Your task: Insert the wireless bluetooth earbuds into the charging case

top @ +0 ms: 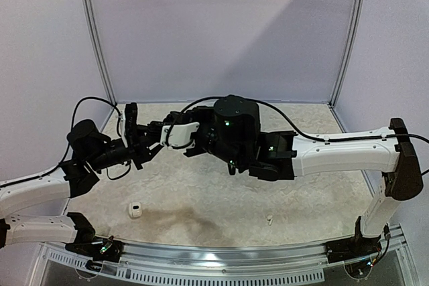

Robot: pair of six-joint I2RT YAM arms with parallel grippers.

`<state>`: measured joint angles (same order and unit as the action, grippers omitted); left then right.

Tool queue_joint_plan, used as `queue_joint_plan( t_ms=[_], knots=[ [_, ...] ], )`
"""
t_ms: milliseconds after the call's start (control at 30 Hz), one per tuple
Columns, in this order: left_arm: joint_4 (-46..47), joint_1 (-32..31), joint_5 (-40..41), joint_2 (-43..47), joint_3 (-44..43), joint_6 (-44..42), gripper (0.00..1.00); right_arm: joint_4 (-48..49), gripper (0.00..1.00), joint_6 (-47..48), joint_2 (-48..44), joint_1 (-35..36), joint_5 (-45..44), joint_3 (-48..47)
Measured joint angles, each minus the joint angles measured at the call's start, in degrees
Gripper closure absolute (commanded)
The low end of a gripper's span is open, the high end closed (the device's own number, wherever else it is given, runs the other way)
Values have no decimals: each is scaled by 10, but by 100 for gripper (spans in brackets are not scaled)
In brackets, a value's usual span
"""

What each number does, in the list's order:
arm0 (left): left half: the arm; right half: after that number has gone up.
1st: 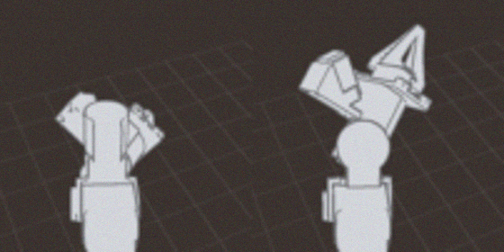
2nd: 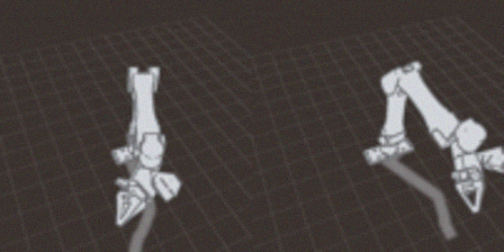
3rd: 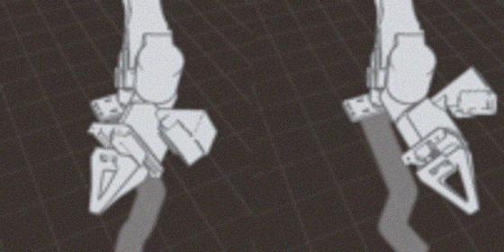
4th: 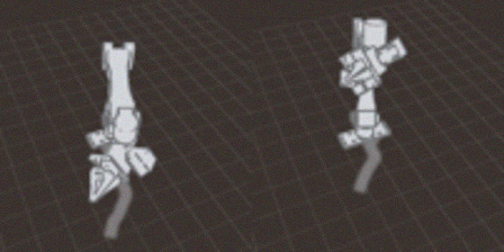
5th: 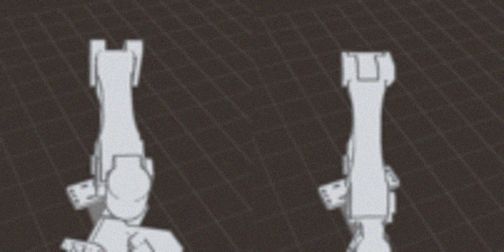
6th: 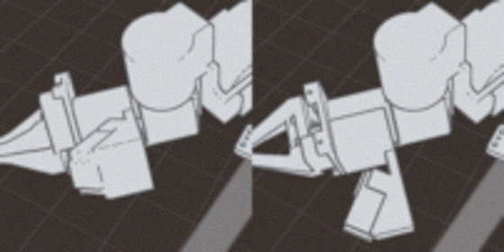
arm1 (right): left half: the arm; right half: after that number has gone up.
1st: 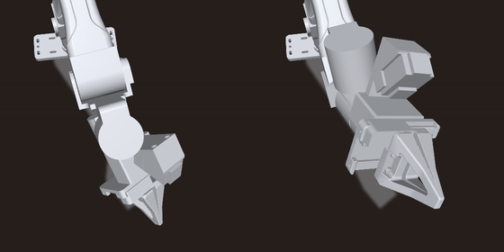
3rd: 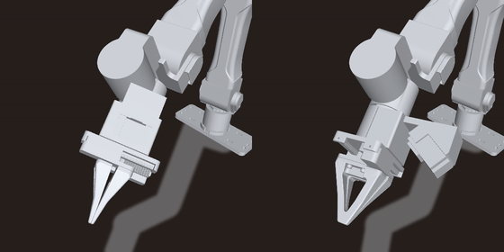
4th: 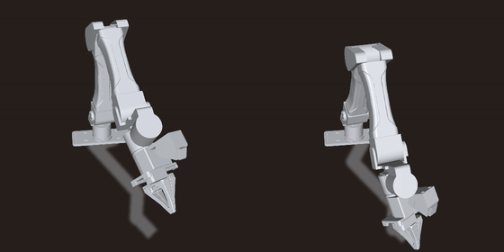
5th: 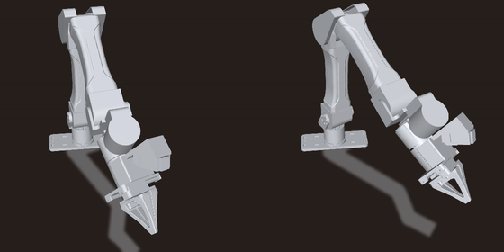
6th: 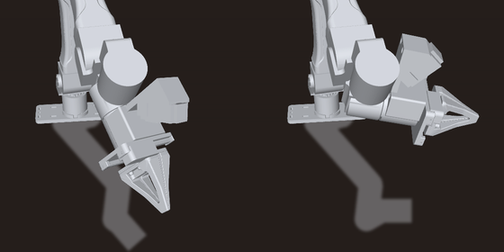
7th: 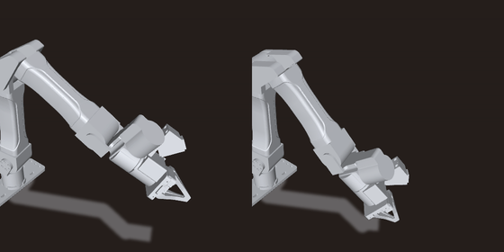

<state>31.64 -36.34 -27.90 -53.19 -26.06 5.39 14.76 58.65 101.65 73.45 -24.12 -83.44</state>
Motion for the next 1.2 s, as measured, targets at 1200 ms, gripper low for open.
queue_joint_plan(
  t_ms=[1200],
  knots=[
    [-19, 0, 7, -1, -2, 55, 100, -17, 87, 18, 16, 0, 7, -2]
  ],
)
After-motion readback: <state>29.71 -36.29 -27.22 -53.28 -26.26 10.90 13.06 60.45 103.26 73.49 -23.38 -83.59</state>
